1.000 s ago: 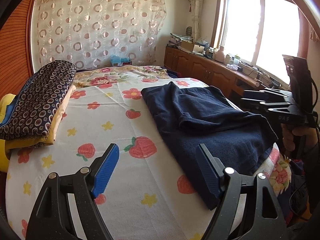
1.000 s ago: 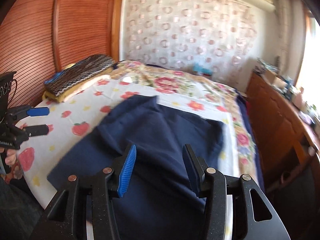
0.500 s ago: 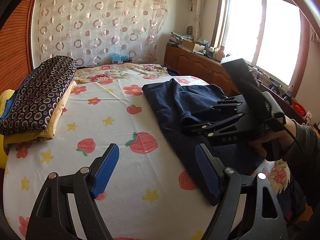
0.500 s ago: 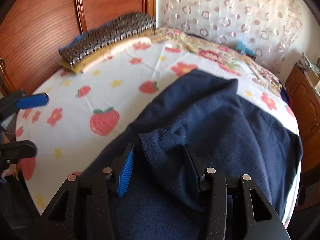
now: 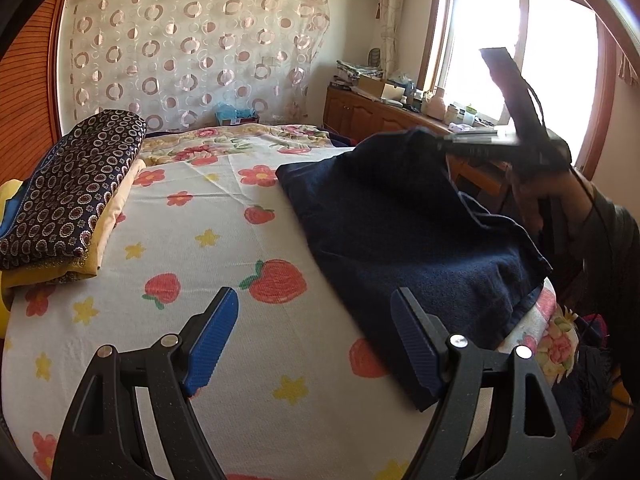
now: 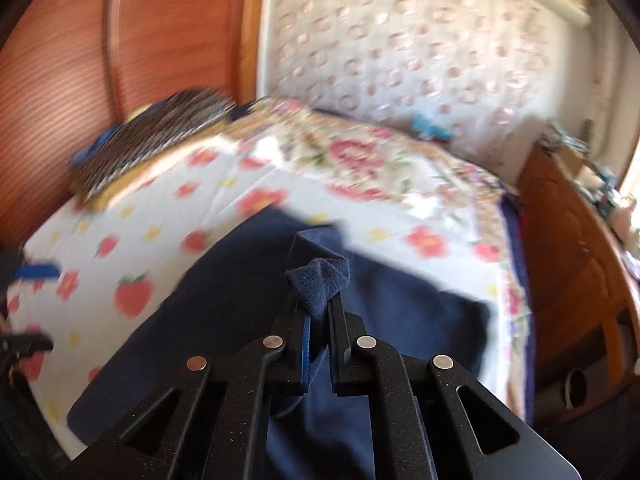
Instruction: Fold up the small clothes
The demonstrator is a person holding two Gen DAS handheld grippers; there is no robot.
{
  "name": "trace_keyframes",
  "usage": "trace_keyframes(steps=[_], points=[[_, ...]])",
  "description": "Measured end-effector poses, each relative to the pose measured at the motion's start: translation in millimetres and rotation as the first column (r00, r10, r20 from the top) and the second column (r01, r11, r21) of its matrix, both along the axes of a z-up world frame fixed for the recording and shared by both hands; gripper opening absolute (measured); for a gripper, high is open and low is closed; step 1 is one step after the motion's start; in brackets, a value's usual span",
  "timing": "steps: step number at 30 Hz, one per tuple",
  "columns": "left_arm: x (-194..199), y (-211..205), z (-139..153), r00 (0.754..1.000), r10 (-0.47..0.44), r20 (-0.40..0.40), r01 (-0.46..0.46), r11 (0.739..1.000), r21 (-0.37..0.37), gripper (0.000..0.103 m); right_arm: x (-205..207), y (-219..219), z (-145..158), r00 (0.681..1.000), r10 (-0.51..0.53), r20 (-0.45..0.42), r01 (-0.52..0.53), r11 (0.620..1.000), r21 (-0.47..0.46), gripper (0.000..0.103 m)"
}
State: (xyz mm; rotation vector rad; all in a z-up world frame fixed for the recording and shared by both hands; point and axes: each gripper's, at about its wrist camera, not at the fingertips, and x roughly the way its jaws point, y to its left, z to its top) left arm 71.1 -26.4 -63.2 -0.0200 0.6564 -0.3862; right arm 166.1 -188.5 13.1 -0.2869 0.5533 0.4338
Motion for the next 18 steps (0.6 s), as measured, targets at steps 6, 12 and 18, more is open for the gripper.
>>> trace_keyframes(steps=[6,12,18], points=[[0,-3,-4,1.0,-0.007,-0.009,0.007,1.0,0.003,0.079,36,-45,13,0.992,-0.129,-0.001,0.129,0.991,0.03,0.007],[-1,-7,-8,1.0,-0.013,-0.019,0.013,1.0,0.008,0.079,75,-55,1,0.964,-0.264,-0.042,0.266,0.962,0.055,0.007],[0,-9,-9,1.0,-0.014,-0.024,0.014,1.0,0.007,0.079,91,-32,-2,0.931,-0.364,-0.024,0.364,0.93,0.053,0.014]])
